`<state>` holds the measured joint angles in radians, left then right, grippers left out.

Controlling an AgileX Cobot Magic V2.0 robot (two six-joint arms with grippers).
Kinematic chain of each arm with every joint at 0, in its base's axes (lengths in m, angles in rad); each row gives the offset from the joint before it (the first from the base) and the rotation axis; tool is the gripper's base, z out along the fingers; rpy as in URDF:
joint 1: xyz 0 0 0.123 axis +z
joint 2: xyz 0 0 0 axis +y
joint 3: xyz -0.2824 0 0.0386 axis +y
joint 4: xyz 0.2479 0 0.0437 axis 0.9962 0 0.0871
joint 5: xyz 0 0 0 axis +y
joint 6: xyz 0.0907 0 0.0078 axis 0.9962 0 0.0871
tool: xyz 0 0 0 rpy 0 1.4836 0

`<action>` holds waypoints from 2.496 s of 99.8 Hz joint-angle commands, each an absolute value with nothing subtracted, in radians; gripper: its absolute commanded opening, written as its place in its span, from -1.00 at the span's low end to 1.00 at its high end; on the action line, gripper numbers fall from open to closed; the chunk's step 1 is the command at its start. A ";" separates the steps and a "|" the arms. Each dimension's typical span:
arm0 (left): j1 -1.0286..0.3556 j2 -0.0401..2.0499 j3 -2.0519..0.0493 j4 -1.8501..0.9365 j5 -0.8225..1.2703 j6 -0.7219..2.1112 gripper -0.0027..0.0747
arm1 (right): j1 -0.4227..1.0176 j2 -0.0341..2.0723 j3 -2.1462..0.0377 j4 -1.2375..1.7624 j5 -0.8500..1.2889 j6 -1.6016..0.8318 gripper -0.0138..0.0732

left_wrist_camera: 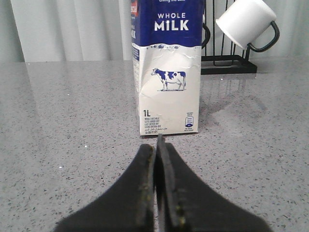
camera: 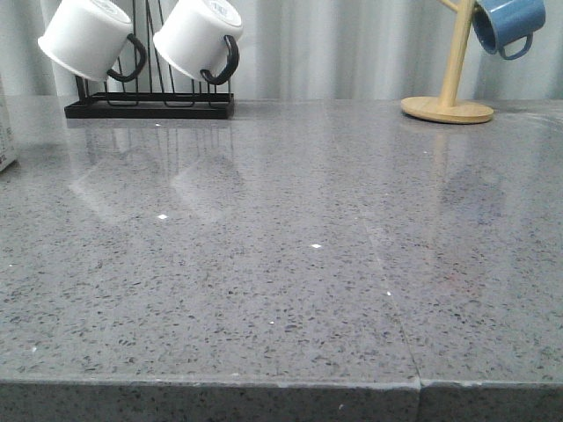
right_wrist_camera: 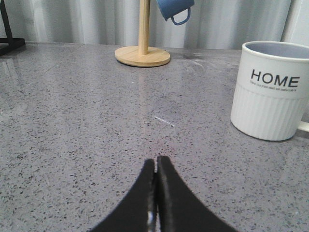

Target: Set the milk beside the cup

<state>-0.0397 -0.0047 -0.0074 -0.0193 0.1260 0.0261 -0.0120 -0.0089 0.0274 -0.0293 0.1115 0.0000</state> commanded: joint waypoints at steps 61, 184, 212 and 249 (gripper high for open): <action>-0.041 -0.034 0.053 -0.022 0.047 0.015 -0.98 | -0.013 -0.028 0.005 -0.027 -0.047 -0.010 -0.84; -0.041 -0.034 0.053 -0.022 0.047 0.015 -0.98 | -0.237 0.684 -0.370 0.051 -0.193 0.000 0.40; -0.041 -0.034 0.053 -0.022 0.047 0.015 -0.98 | -0.385 0.876 -0.370 0.051 -0.318 0.000 0.40; -0.041 -0.034 0.053 -0.022 0.047 0.015 -0.98 | -0.509 1.084 -0.370 0.031 -0.488 -0.012 0.40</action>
<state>-0.0397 -0.0047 -0.0074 -0.0193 0.1260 0.0261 -0.4805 1.0660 -0.3348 0.0508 -0.3683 0.0000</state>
